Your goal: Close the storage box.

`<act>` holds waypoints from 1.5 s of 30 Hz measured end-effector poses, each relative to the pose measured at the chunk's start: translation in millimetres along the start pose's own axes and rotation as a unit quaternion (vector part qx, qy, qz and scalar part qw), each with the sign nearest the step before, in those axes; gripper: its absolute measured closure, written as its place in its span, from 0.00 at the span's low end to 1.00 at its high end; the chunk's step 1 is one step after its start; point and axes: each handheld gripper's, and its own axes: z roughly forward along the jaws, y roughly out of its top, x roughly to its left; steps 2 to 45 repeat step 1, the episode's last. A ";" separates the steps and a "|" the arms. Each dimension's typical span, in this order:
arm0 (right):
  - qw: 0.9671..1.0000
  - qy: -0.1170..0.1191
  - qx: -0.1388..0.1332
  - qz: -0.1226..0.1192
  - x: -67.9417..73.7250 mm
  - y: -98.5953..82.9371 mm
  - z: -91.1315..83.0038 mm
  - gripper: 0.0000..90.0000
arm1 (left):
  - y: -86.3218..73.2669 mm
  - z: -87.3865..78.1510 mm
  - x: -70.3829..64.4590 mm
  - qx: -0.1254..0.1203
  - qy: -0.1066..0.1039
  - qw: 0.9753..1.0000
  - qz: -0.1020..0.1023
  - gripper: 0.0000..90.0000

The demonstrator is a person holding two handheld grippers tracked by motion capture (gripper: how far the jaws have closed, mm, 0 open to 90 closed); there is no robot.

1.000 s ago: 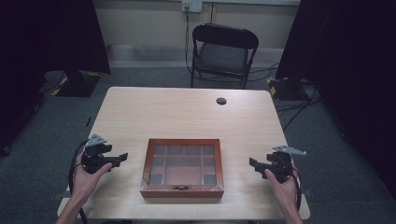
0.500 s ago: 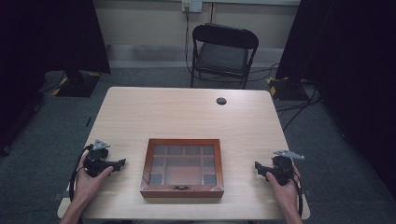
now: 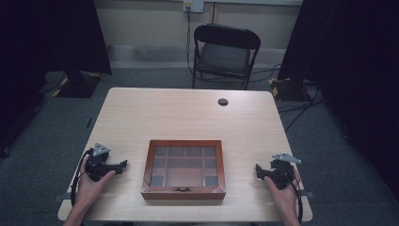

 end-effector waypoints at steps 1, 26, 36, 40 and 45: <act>1.000 0.000 0.000 0.000 0.0 0.0 0.0 0.15 | 0.0 0.0 0.0 0.000 -0.001 1.000 0.000 0.15; 1.000 0.000 0.000 0.000 0.0 0.0 0.0 0.15 | 0.0 0.0 0.0 0.000 -0.001 1.000 0.000 0.15; 1.000 0.000 0.000 0.000 0.0 0.0 0.0 0.15 | 0.0 0.0 0.0 0.000 -0.001 1.000 0.000 0.15; 1.000 0.000 0.000 0.000 0.0 0.0 0.0 0.15 | 0.0 0.0 0.0 0.000 -0.001 1.000 0.000 0.15; 1.000 0.000 0.000 0.000 0.0 0.0 0.0 0.15 | 0.0 0.0 0.0 0.000 -0.001 1.000 0.000 0.15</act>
